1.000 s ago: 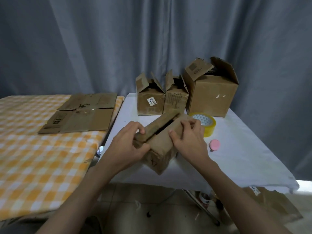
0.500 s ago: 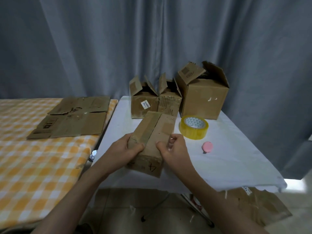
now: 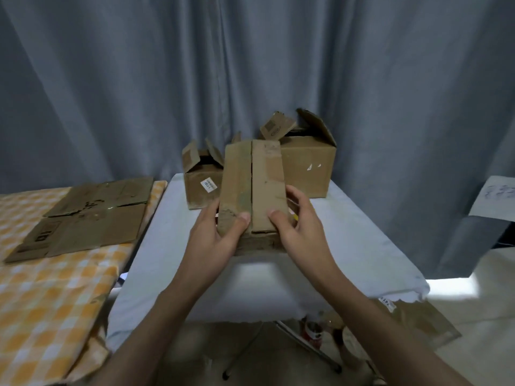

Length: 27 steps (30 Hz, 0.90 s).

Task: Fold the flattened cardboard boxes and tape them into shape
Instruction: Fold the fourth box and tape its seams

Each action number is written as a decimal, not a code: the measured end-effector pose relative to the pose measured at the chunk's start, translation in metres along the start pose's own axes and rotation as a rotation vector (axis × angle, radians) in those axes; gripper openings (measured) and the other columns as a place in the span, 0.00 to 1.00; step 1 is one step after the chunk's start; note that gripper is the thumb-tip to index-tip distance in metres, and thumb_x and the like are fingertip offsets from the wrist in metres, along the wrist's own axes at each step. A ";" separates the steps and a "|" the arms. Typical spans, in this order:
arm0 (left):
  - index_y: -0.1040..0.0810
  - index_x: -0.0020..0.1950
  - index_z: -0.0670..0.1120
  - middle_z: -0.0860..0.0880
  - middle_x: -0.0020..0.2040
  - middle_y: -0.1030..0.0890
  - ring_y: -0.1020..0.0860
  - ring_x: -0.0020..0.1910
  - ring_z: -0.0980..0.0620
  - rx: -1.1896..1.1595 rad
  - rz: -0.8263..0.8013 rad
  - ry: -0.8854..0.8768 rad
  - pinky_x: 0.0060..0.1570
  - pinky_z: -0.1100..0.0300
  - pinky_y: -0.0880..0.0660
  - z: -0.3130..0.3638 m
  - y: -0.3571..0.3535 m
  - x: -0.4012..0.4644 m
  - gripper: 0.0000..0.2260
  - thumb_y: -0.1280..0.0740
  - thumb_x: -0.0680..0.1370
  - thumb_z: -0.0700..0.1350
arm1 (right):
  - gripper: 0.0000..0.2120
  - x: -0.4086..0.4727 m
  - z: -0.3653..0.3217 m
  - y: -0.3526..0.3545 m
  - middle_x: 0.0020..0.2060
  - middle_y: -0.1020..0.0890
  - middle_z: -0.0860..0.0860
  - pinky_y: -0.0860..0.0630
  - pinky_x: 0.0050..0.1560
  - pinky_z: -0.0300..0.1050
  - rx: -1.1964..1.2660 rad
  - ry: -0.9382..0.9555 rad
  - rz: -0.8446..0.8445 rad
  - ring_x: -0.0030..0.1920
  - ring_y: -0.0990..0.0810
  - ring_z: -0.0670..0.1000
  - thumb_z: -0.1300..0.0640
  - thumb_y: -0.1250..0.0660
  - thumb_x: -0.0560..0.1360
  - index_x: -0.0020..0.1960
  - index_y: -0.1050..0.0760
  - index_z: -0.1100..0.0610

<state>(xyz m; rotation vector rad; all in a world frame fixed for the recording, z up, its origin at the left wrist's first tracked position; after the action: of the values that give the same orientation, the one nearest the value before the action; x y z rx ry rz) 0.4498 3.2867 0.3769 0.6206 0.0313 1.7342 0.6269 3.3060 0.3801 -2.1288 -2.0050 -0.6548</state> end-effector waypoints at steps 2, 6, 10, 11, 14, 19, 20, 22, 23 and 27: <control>0.28 0.70 0.56 0.56 0.64 0.23 0.25 0.64 0.57 -0.019 -0.042 -0.018 0.66 0.49 0.27 0.016 -0.031 0.008 0.21 0.35 0.79 0.60 | 0.22 0.008 -0.001 0.030 0.57 0.22 0.38 0.23 0.49 0.30 -0.037 0.005 0.056 0.54 0.21 0.35 0.55 0.35 0.79 0.71 0.34 0.47; 0.27 0.68 0.56 0.53 0.63 0.23 0.25 0.63 0.53 -0.036 -0.174 -0.038 0.66 0.49 0.28 0.046 -0.100 0.028 0.21 0.38 0.78 0.63 | 0.19 0.026 0.005 0.098 0.57 0.21 0.45 0.25 0.52 0.34 -0.209 -0.001 0.175 0.53 0.21 0.41 0.55 0.39 0.81 0.71 0.31 0.50; 0.36 0.77 0.49 0.47 0.72 0.31 0.32 0.71 0.47 0.097 -0.253 0.016 0.71 0.47 0.34 0.051 -0.161 0.041 0.31 0.42 0.79 0.65 | 0.16 0.043 0.044 0.142 0.62 0.24 0.61 0.28 0.60 0.50 -0.341 -0.164 0.186 0.55 0.25 0.56 0.55 0.43 0.82 0.65 0.25 0.57; 0.40 0.79 0.47 0.46 0.74 0.34 0.35 0.74 0.46 0.125 -0.270 0.028 0.73 0.48 0.37 0.049 -0.173 0.041 0.33 0.43 0.80 0.65 | 0.14 0.045 0.054 0.147 0.62 0.25 0.62 0.30 0.57 0.48 -0.350 -0.209 0.181 0.53 0.26 0.55 0.55 0.44 0.82 0.62 0.24 0.59; 0.47 0.81 0.44 0.46 0.80 0.42 0.44 0.78 0.48 0.168 -0.337 0.039 0.75 0.55 0.46 0.039 -0.197 0.038 0.34 0.46 0.82 0.63 | 0.17 0.047 0.074 0.157 0.68 0.31 0.58 0.32 0.66 0.51 -0.425 -0.334 0.189 0.62 0.27 0.58 0.55 0.44 0.82 0.66 0.28 0.62; 0.52 0.81 0.42 0.47 0.82 0.52 0.50 0.80 0.49 0.336 -0.518 0.002 0.75 0.56 0.49 0.016 -0.218 0.027 0.36 0.45 0.82 0.62 | 0.11 0.053 0.095 0.166 0.55 0.25 0.59 0.28 0.54 0.47 -0.546 -0.413 0.113 0.52 0.25 0.57 0.60 0.38 0.77 0.53 0.24 0.66; 0.54 0.81 0.42 0.48 0.82 0.54 0.50 0.80 0.49 0.373 -0.541 -0.018 0.76 0.55 0.48 0.013 -0.221 0.024 0.36 0.44 0.82 0.61 | 0.10 0.054 0.096 0.167 0.52 0.22 0.60 0.28 0.51 0.48 -0.563 -0.419 0.098 0.49 0.24 0.59 0.61 0.38 0.76 0.50 0.22 0.67; 0.56 0.81 0.41 0.47 0.82 0.55 0.49 0.79 0.47 0.454 -0.536 -0.067 0.76 0.53 0.45 0.012 -0.224 0.024 0.36 0.44 0.83 0.59 | 0.11 0.057 0.095 0.170 0.48 0.19 0.63 0.24 0.51 0.52 -0.603 -0.398 0.078 0.50 0.22 0.62 0.61 0.37 0.76 0.48 0.21 0.68; 0.55 0.81 0.40 0.46 0.82 0.54 0.48 0.79 0.46 0.504 -0.522 -0.090 0.75 0.53 0.44 0.013 -0.226 0.026 0.35 0.44 0.83 0.58 | 0.12 0.058 0.094 0.170 0.48 0.18 0.63 0.24 0.53 0.53 -0.618 -0.391 0.062 0.51 0.22 0.63 0.60 0.38 0.77 0.49 0.20 0.68; 0.52 0.79 0.36 0.39 0.80 0.47 0.43 0.76 0.41 0.750 -0.449 -0.183 0.74 0.52 0.44 0.022 -0.234 0.040 0.34 0.47 0.84 0.58 | 0.15 0.064 0.101 0.163 0.52 0.19 0.62 0.31 0.49 0.47 -0.660 -0.377 -0.004 0.56 0.23 0.62 0.55 0.42 0.81 0.52 0.22 0.64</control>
<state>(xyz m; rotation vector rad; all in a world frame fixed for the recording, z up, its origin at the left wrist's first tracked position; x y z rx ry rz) 0.6645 3.3793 0.3308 1.2101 0.6659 1.1902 0.8086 3.3878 0.3460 -2.7919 -2.1885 -1.1128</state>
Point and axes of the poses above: each hand's wrist, its own x-axis towards the middle knuckle, its own y-axis out of the back of the hand, z = x × y, the point moved 8 cm from there along x, towards the middle knuckle
